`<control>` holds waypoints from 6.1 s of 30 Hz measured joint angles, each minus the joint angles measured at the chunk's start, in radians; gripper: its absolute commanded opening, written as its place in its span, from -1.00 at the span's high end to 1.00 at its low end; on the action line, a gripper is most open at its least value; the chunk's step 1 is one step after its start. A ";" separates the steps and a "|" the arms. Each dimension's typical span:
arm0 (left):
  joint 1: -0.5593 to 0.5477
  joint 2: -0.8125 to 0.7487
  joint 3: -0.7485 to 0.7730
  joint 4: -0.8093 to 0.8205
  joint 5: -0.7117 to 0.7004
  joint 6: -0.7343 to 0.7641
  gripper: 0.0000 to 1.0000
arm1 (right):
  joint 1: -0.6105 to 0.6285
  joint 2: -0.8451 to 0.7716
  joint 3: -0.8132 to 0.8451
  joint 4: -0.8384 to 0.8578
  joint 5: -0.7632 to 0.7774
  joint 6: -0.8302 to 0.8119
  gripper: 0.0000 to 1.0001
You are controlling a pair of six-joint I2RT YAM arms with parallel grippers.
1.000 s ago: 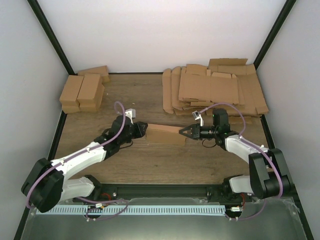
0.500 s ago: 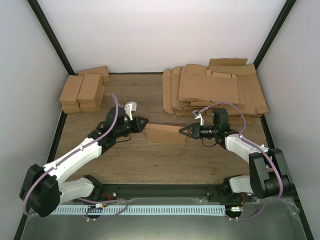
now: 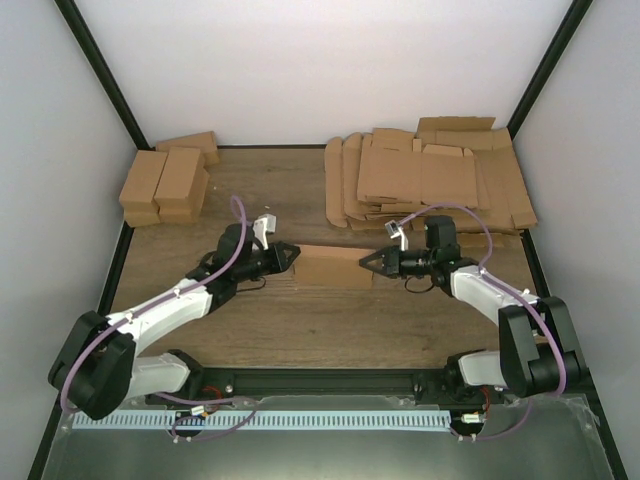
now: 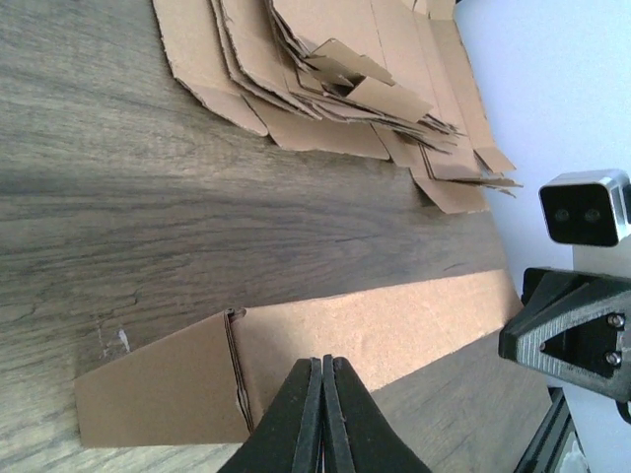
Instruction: Fold the paper box
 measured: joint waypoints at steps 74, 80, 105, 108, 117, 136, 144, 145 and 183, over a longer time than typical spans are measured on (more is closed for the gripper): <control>-0.175 -0.715 -0.280 -0.351 -0.381 -0.002 -1.00 | 0.406 -0.528 -0.244 -0.135 0.873 0.032 -0.87; -0.176 -0.586 -0.209 -0.411 -0.340 -0.035 -0.81 | 0.406 -0.376 -0.130 -0.214 0.882 0.052 -0.68; -0.406 -0.059 -0.281 -0.067 -0.144 -0.241 0.92 | 0.468 0.126 0.143 -0.722 1.258 0.420 0.99; -0.408 -0.077 -0.281 -0.081 -0.189 -0.248 0.92 | 0.508 0.174 0.189 -0.694 1.227 0.400 0.71; -0.390 -0.451 -0.293 -0.338 -0.406 -0.281 0.85 | 0.642 0.315 0.370 -0.127 0.714 0.276 -0.86; -0.250 -0.541 -0.244 -0.731 -0.777 -0.477 -0.72 | 0.629 0.081 0.285 -0.109 0.932 0.190 -0.79; 0.124 -0.691 -0.173 -0.885 -0.917 -0.500 0.92 | 0.594 -0.017 0.217 -0.143 0.961 0.157 -0.73; 0.166 -0.695 -0.159 -0.899 -0.930 -0.500 0.92 | 0.588 -0.029 0.211 -0.147 0.961 0.154 -0.73; 1.330 0.149 0.049 -0.499 -0.380 -0.212 0.92 | 0.545 -0.298 0.062 -0.214 0.935 0.093 -0.69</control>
